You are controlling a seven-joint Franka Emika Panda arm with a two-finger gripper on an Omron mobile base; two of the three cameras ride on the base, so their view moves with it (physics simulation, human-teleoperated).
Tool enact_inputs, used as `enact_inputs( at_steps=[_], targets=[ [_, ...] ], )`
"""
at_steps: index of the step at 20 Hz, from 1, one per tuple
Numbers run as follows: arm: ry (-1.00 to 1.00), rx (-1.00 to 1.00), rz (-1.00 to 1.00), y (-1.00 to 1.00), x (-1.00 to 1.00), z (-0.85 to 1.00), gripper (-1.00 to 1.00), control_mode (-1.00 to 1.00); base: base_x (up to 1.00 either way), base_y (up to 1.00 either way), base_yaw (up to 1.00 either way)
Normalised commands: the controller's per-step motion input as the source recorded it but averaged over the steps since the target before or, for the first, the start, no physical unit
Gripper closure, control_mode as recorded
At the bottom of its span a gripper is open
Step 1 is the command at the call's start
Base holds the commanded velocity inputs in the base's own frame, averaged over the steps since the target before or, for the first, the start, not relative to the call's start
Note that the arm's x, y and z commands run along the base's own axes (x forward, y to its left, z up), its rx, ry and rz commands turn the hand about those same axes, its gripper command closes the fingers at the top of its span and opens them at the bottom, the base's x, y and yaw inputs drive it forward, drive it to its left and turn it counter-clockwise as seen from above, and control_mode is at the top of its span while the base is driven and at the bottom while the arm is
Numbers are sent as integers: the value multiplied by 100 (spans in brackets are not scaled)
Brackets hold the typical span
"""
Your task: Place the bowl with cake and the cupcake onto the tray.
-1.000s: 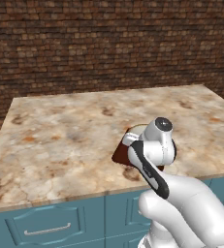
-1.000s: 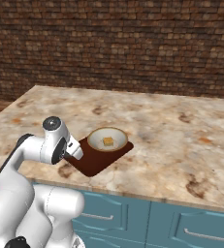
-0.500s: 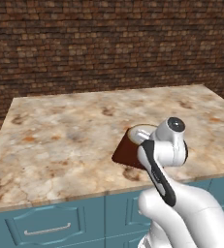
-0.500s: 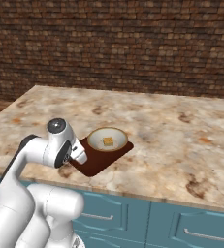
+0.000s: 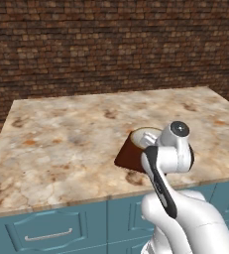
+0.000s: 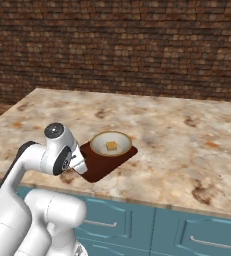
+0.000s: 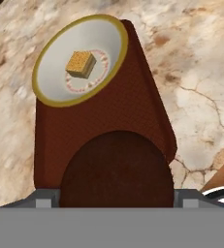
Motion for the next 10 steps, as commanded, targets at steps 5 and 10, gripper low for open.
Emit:
enact_inputs(
  at_steps=[5, 10],
  targets=[
    [0, 6, -14, -9, 2, -43, 100, -100, 0, 0, 0],
    [0, 7, -13, -5, 2, -51, 100, -100, 0, 0, 0]
  ],
)
